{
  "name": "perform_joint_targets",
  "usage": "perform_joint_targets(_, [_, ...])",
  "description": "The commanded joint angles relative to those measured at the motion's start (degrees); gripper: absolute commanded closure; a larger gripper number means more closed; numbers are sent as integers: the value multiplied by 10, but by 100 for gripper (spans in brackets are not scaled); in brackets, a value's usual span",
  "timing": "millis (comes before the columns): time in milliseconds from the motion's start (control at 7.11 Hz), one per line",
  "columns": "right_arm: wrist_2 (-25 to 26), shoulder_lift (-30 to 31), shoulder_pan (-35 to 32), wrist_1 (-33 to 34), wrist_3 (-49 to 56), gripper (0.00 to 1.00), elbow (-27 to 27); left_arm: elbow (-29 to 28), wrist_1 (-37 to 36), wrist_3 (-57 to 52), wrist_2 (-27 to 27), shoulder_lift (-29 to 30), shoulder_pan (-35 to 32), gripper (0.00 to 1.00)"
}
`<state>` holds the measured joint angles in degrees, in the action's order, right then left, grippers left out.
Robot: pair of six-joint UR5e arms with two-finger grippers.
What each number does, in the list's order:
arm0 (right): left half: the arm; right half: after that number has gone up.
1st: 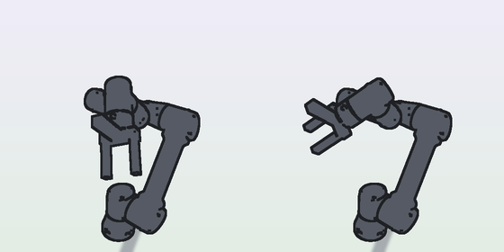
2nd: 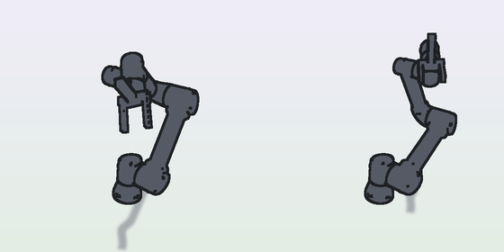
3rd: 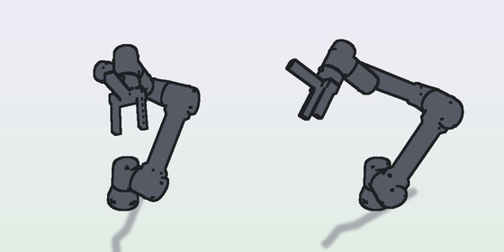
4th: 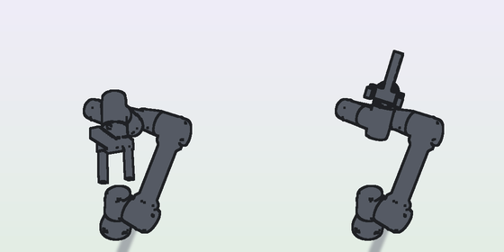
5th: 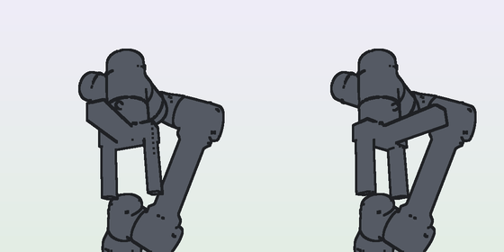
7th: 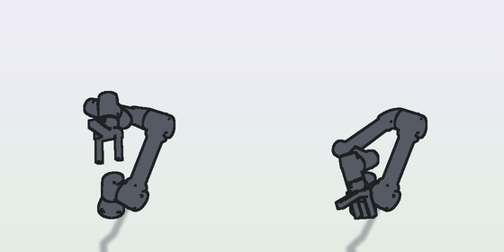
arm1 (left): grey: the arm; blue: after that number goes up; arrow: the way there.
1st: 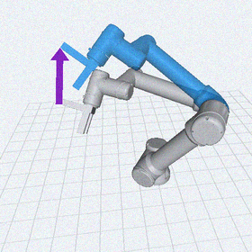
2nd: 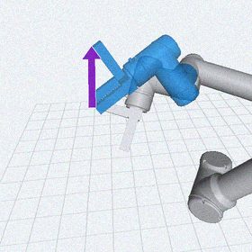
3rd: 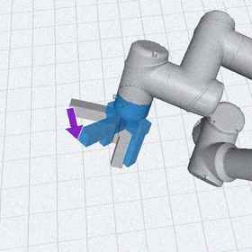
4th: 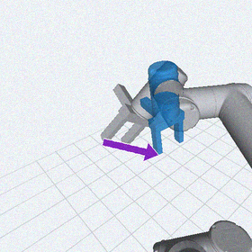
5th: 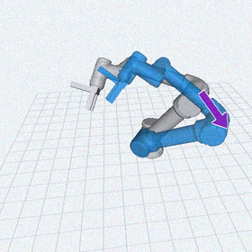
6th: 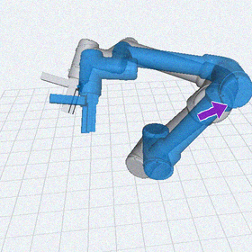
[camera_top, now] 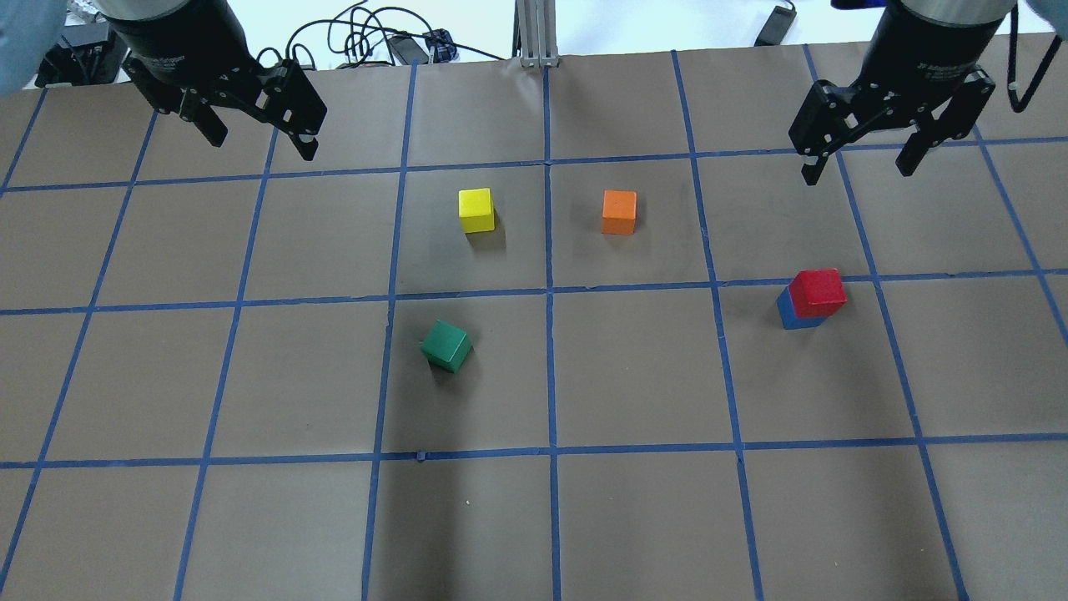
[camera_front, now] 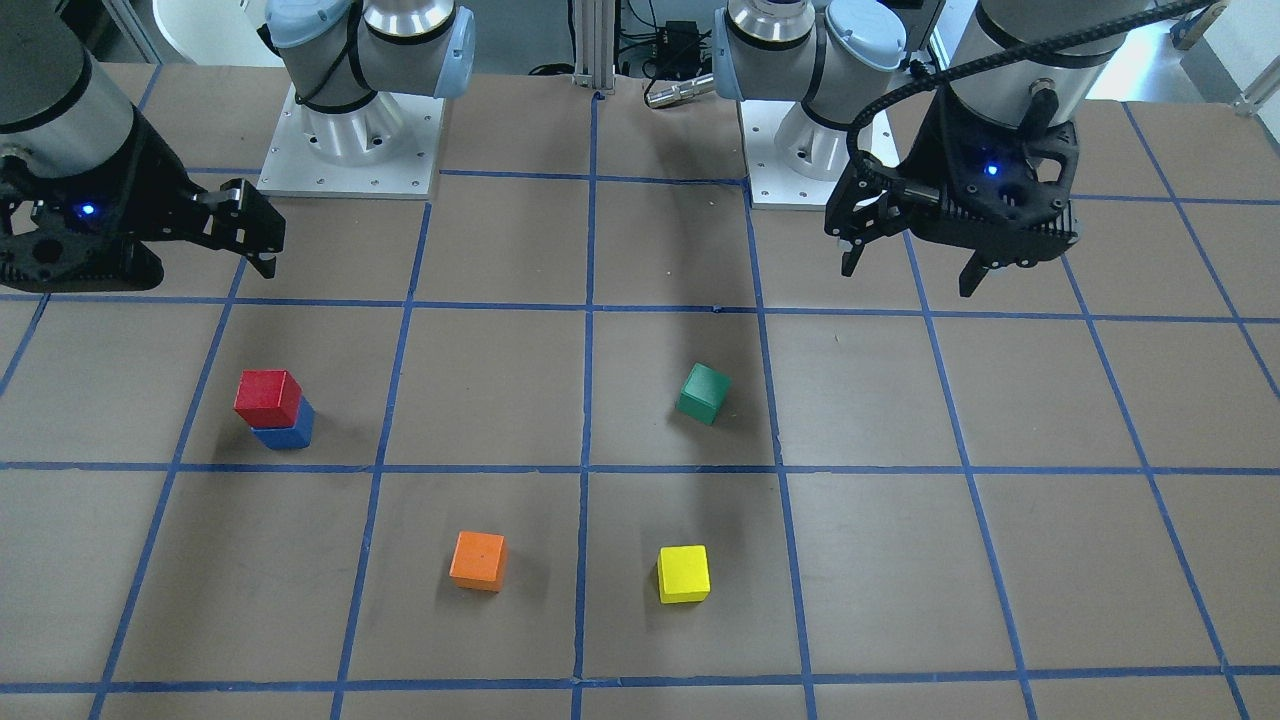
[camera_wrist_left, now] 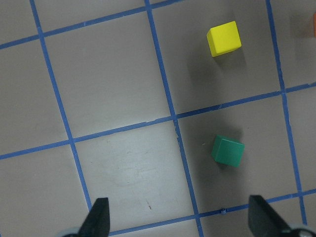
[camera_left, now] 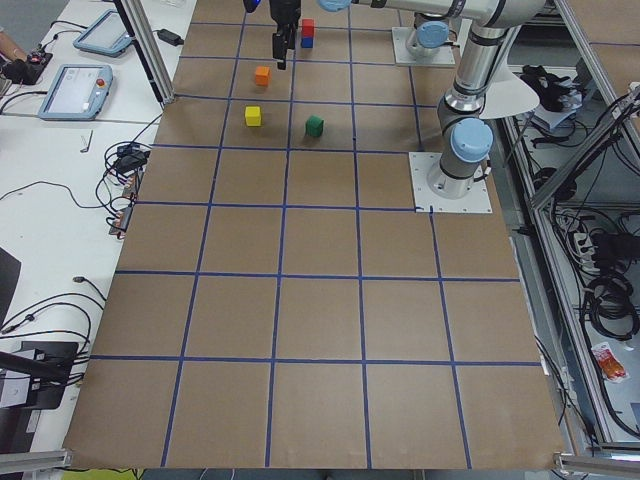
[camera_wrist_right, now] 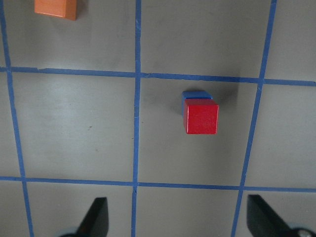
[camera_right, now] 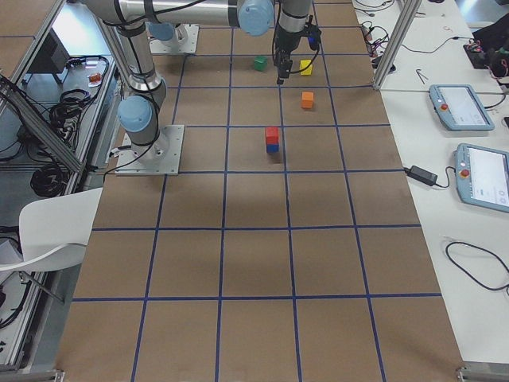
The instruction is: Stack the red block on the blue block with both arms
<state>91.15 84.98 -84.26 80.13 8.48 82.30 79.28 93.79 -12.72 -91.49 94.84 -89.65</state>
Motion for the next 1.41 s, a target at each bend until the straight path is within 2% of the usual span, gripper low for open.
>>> perform_joint_targets(0, [-4, 7, -45, -4, -29, 0, 0, 0, 0, 0, 0, 0, 0, 0])
perform_joint_targets(281, [4, 6, -73, -3, -30, 0, 2, 0, 0, 0, 0, 1, 0, 0])
perform_joint_targets(1267, [3, 21, -75, 0, -30, 0, 30, 1, 1, 0, 1, 0, 0, 0])
